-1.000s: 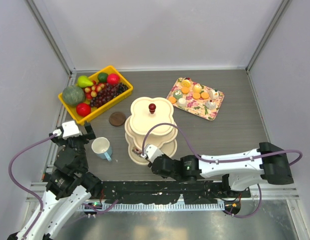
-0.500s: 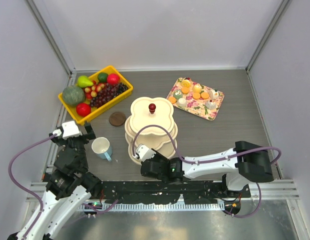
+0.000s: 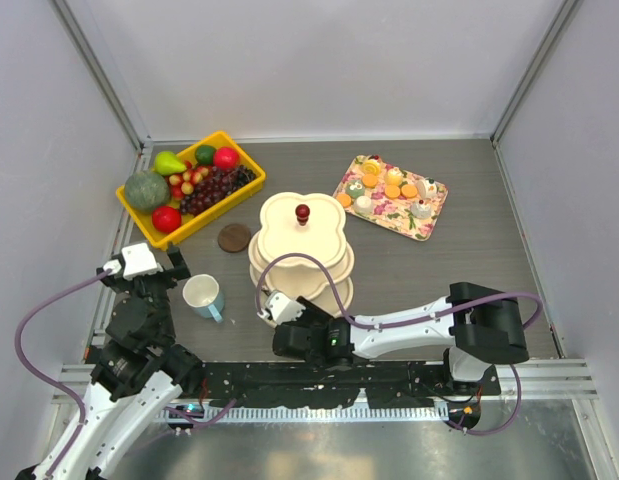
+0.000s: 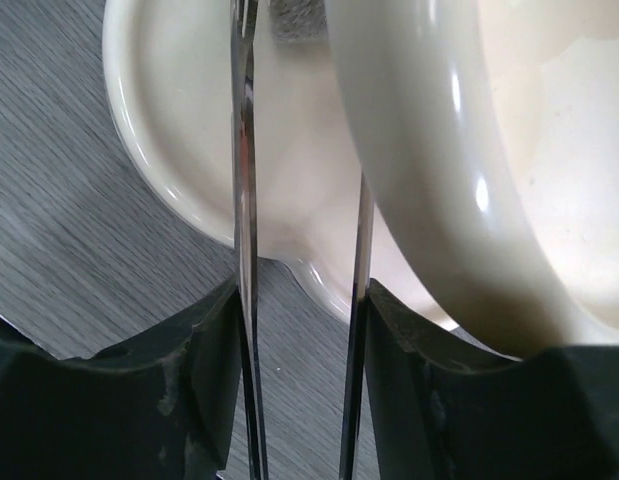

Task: Serve the afternoon tea

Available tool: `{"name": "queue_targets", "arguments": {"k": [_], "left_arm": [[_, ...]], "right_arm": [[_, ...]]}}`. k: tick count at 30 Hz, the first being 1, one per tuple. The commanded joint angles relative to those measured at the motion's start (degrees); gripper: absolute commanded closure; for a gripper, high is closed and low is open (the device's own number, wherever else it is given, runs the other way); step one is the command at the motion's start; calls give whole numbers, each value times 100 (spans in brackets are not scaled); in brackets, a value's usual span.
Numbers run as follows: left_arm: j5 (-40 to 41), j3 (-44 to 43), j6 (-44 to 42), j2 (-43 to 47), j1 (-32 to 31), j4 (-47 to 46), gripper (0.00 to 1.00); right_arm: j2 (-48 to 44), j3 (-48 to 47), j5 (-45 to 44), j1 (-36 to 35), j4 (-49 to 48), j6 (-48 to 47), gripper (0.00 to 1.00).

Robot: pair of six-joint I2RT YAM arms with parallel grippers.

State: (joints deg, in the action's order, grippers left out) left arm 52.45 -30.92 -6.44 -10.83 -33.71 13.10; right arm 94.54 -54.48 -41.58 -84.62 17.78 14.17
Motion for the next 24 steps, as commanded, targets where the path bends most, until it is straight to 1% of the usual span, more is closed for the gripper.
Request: {"name": "queue_targets", "arguments": {"k": [1, 5, 10, 15, 20, 24], "left_arm": [[-15, -2, 64, 63, 32, -185, 1], [-15, -2, 64, 55, 32, -185, 1], [-15, -11, 64, 37, 23, -194, 1], [-6, -2, 46, 11, 23, -203, 1], [-6, -2, 46, 19, 23, -212, 1], [-6, 7, 29, 2, 32, -238, 1]], "right_arm": [[-225, -195, -210, 24, -64, 182, 46], [-524, -72, -79, 24, 50, 270, 42], [-1007, 16, 176, -11, 471, 393, 42], [-1587, 262, 939, -28, 963, 402, 42], [-1922, 438, 1634, -28, 1561, 569, 46], [-2448, 666, 1838, -28, 1922, 972, 51]]}}
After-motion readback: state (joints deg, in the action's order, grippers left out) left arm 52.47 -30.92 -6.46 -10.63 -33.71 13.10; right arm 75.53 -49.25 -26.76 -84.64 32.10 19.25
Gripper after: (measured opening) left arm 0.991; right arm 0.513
